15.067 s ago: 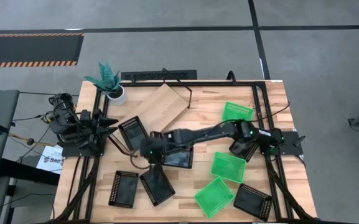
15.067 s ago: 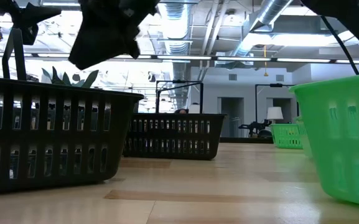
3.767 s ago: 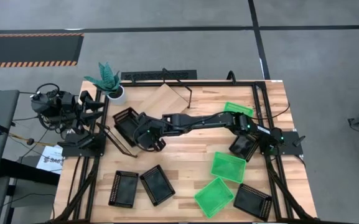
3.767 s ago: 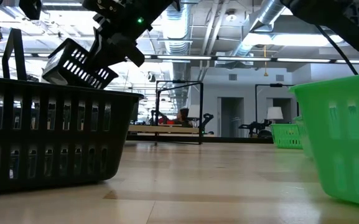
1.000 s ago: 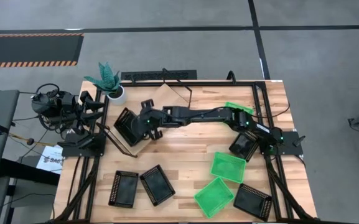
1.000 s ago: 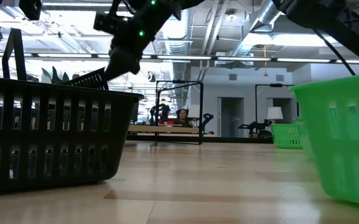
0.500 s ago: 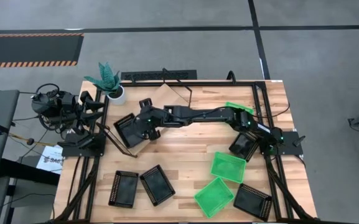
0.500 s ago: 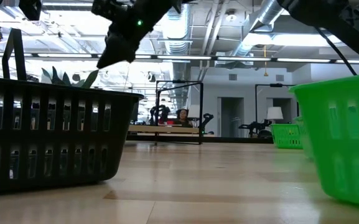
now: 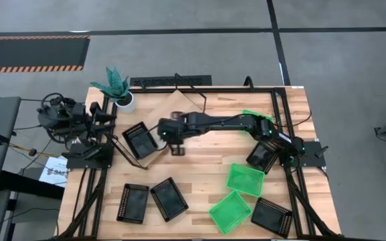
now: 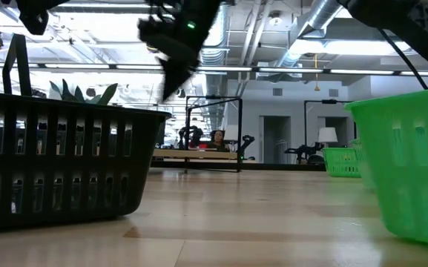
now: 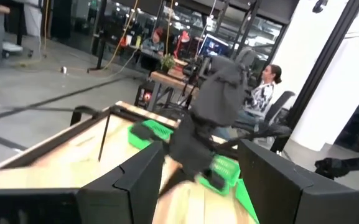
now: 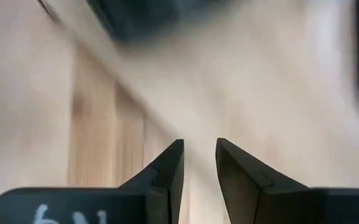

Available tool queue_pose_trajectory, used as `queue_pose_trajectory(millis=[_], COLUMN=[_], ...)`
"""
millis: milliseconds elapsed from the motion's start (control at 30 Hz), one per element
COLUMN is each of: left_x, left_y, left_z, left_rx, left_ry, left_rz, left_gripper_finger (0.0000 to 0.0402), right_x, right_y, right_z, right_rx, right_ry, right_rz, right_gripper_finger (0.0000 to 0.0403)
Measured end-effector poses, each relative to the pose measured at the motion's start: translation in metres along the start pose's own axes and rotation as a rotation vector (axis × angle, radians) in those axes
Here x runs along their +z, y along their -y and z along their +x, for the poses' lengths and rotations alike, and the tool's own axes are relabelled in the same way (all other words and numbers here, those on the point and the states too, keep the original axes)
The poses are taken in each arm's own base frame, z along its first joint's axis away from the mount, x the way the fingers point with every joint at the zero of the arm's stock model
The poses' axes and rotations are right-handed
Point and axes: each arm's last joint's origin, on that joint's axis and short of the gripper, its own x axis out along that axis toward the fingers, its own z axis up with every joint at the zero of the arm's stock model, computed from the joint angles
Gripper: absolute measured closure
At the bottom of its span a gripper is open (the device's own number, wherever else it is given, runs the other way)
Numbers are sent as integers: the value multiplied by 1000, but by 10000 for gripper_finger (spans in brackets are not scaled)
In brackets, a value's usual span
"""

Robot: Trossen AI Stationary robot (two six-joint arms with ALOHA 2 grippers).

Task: Stack baskets on shelf by color
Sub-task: Put the green bin on the shelf

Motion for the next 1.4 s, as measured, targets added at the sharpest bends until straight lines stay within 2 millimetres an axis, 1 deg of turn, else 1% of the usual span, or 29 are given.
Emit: queue_pose_trajectory(millis=[100, 200, 233, 267, 333, 400, 467, 533, 600, 633, 700, 767, 900, 1000, 1067, 1167, 1267, 1400], left_x=[-1, -1, -1, -1, -1, -1, -1, -1, -2, -1, -1, -1, -1, -1, -1, -1, -1, -1], left_y=[0, 0, 0, 0, 0, 0, 1, 1, 0, 0, 0, 0, 0, 0, 0, 0, 0, 0], left_z=[0, 0, 0, 0, 0, 0, 0, 0, 0, 0, 0, 0, 0, 0, 0, 0, 0, 0], left_rx=[0, 0, 0, -1, -5, -15, -30, -38, -29, -26, -24, -21, 3, 4, 5, 6, 7, 9], left_ry=[-6, -6, -6, -6, -8, -11, -18, -21, -19, -17, -17, -14, -4, -3, -2, -2, -2, -1], left_rz=[-11, -13, -13, -14, -14, -23, -23, -22, -20, -22, -24, -27, -35, -38, -42, -52, -59, -60], left_gripper_finger=[203, 203, 203, 203, 203, 203, 203, 203, 203, 203, 203, 203, 203, 203, 203, 203, 203, 203], right_x=[-23, -45, -50, -52, -58, -67, -80, -99, -117, -128, -154, -177, -208, -221, -229, -237, -238, -232], right_y=[5, 11, 12, 13, 15, 17, 21, 25, 32, 35, 40, 45, 52, 53, 53, 56, 57, 58], right_z=[-2, -6, -5, -2, -6, -23, -38, -45, -53, -59, -66, -65, -64, -59, -56, -53, -52, -53], right_rx=[-33, -168, -223, -265, -279, -317, -398, -470, -526, -549, -590, -619, -617, -587, -534, -471, -461, -417], right_ry=[-232, -441, -482, -493, -485, -491, -481, -474, -422, -405, -425, -433, -386, -321, -301, -267, -232, -164], right_rz=[117, 158, 169, 180, 216, 261, 356, 446, 585, 666, 757, 837, 938, 988, 1018, 1045, 1063, 1060], right_gripper_finger=[287, 287, 287, 287, 287, 286, 281, 271, 258, 251, 235, 220, 201, 198, 200, 206, 212, 226])
